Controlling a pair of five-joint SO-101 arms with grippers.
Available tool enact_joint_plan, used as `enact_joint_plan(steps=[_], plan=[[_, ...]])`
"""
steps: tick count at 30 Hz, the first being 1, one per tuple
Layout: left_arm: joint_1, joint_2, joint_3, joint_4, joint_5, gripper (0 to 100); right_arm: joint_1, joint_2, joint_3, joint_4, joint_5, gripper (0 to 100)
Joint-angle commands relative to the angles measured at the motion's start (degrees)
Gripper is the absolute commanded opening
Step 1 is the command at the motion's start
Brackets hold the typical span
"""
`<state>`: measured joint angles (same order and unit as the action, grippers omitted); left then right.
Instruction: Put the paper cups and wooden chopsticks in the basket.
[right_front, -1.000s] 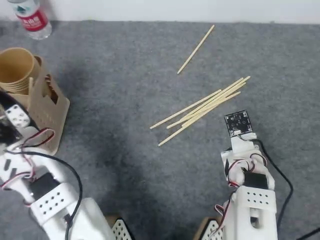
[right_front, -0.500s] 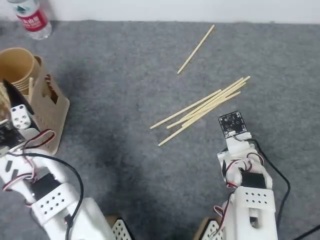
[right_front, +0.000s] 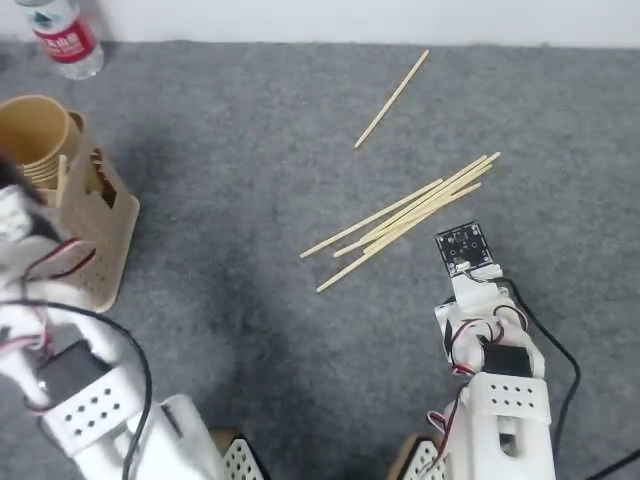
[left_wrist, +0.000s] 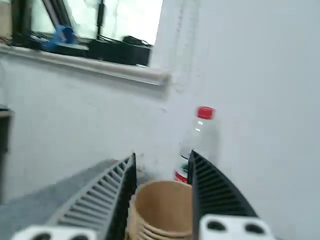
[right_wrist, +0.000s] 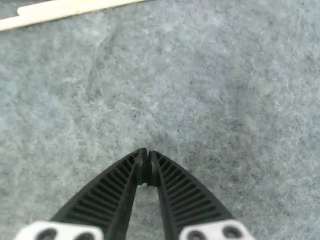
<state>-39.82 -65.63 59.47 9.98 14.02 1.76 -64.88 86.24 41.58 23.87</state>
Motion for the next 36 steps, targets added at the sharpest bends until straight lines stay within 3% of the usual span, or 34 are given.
enact_joint_plan(steps=[1, 5, 9, 15, 27, 32, 36], plan=[[20.22, 0.53, -11.56, 18.55, 1.05, 15, -0.31, -0.75, -0.26, -1.1, 0.7, 0.8], [36.48, 6.24, -15.87, 20.84, 1.23, 15, -0.13, -0.75, -0.26, -1.1, 0.79, 0.8], [42.11, 17.67, -21.76, 20.92, 3.08, 15, -0.13, -0.75, -0.26, -1.1, 0.79, 0.8], [42.29, 42.2, -35.65, 21.63, 8.79, 15, -0.22, -0.75, -0.26, -1.1, 0.79, 0.8], [41.93, 88.44, -80.84, 33.85, 8.18, 15, -0.4, -0.75, 1.58, -4.62, 0.88, 0.8], [45.8, 101.01, -92.53, 36.75, -3.34, 11, -0.4, -0.75, 1.58, -4.97, 0.88, 0.8], [41.14, 104.26, -98.42, 37.98, -8.18, 3, -0.4, -0.75, 1.58, -5.05, 0.88, 0.8]])
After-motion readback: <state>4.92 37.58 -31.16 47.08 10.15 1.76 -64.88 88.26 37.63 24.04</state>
